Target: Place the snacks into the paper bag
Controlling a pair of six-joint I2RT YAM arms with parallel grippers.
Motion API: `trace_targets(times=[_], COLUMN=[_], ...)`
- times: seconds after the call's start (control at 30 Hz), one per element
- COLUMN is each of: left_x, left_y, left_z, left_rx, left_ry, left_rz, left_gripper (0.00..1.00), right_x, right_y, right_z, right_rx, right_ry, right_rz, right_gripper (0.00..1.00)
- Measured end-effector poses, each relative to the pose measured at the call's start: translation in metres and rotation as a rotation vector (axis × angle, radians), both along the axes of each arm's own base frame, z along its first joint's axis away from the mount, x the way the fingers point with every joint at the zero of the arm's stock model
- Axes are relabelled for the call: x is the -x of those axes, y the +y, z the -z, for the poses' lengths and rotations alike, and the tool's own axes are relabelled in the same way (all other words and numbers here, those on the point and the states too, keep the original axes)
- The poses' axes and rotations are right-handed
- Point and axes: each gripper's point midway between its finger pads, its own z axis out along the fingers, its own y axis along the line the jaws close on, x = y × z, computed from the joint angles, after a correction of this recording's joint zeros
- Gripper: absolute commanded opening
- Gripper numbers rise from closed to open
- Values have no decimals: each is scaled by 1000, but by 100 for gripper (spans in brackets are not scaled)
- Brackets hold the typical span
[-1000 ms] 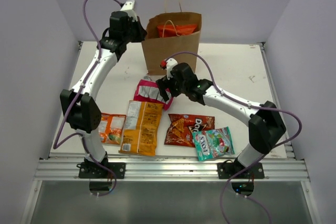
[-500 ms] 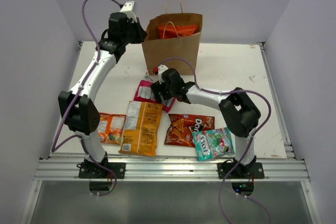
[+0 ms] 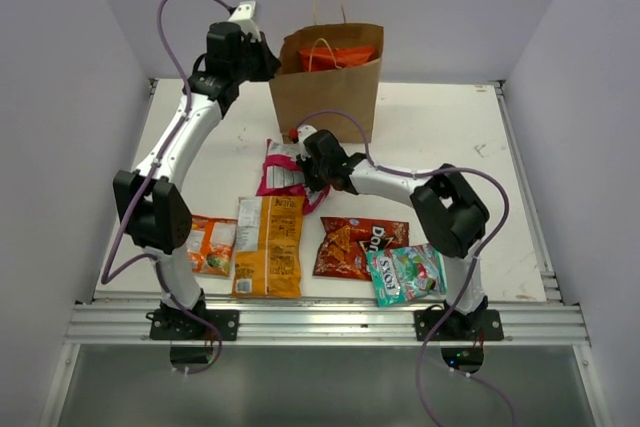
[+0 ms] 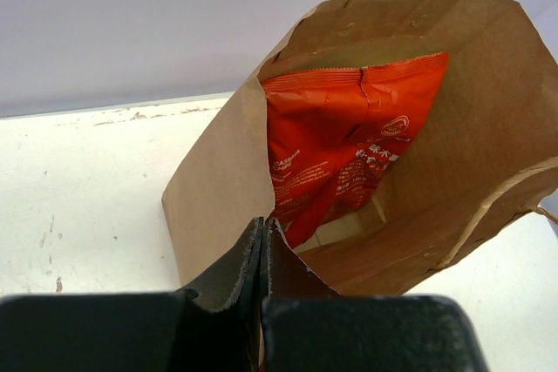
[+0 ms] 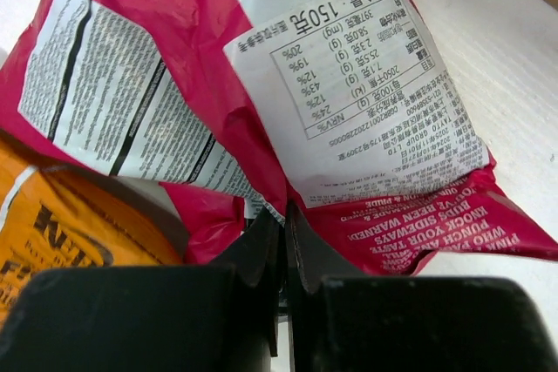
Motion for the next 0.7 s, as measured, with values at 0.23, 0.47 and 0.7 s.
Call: trace_targets(times=[0.23, 0.47, 0.7], left_x=[-8, -19, -27], left_y=[6, 4, 2], left_z=[1, -2, -4], left_rx=[7, 14, 20], left_ry=[-1, -12, -14], left_rz=[-6, -4, -7], left_gripper=[0, 0, 0], right_x=[21, 38, 74], right_y=[-34, -74, -157], right_z=[-75, -356, -512], right_rx=[88, -190, -358], right_ry=[4, -373, -814], right_rz=[18, 106, 249], right_gripper=[0, 0, 0])
